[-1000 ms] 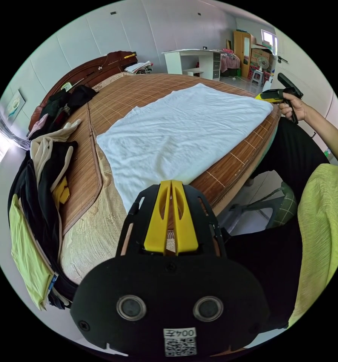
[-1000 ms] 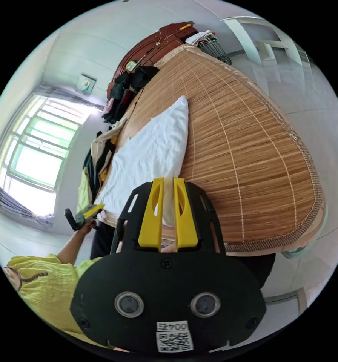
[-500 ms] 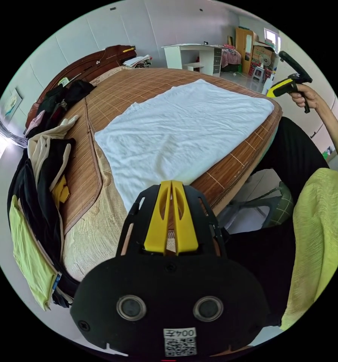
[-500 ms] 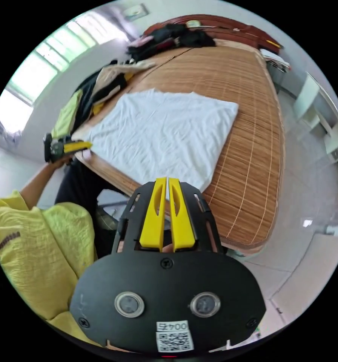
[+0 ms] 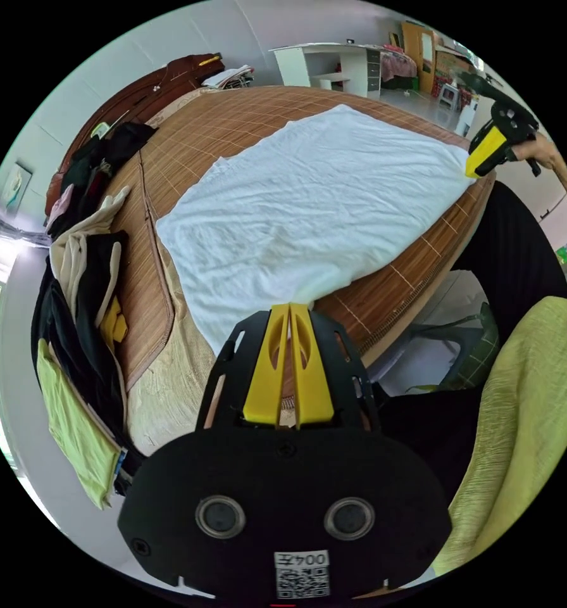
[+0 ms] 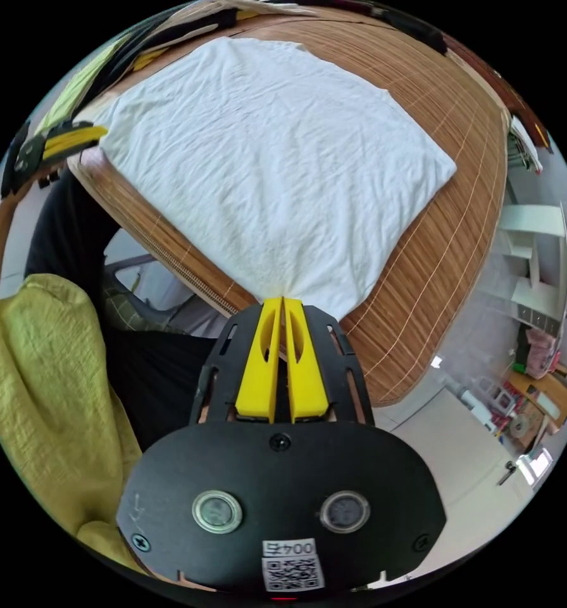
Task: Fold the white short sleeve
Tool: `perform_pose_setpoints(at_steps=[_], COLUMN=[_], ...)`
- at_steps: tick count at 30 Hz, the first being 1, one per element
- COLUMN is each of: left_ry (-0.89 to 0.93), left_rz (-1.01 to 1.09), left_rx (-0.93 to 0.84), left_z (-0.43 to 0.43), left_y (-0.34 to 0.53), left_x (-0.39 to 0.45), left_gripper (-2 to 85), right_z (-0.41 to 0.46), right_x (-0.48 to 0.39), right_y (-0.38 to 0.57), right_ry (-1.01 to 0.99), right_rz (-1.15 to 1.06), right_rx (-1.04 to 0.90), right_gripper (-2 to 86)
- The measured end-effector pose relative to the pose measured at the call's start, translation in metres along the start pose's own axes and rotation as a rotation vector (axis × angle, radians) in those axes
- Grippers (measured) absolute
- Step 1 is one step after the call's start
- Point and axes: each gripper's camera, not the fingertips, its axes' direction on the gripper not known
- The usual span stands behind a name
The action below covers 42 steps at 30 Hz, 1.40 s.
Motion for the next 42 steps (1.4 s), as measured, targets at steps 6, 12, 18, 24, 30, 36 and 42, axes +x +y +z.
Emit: perform_pose_setpoints(at_steps=[6, 12, 18, 24, 30, 36, 42], left_ry=[-0.079, -0.152, -0.049, 0.120, 0.107, -0.004, 0.022], left_rz=[0.058, 0.137, 0.104, 0.198, 0.386, 0.529, 0.506], left_rx=[-0.074, -0.070, -0.125, -0.205, -0.431, -0.488, -0.496], left_z=[0.026, 0.048, 0.039, 0.049, 0.105, 0.110, 0.102], left_y=[-0.032, -0.050, -0.067, -0.108, -0.146, -0.159, -0.166], left_x=[0.029, 0.052, 0.016, -0.013, 0.023, 0.050, 0.040], left_gripper=[0.9, 0.7, 0.7, 0.7, 0.4, 0.3, 0.3], right_z=[-0.034, -0.062, -0.081, -0.090, -0.094, -0.090, -0.081], right_x=[-0.011, -0.007, -0.008, -0.018, 0.000, 0.011, 0.012], right_y=[-0.027, -0.037, -0.040, -0.041, -0.024, -0.003, 0.007], right_ry=[0.057, 0.014, 0.012, 0.068, -0.049, -0.126, -0.141], right_rz=[-0.019, -0.007, -0.005, -0.040, 0.006, 0.035, 0.035], right_rx=[-0.071, -0.067, -0.065, -0.082, -0.020, 0.045, 0.029], right_gripper=[-0.2, 0.0, -0.4, -0.7, -0.7, -0.4, -0.3])
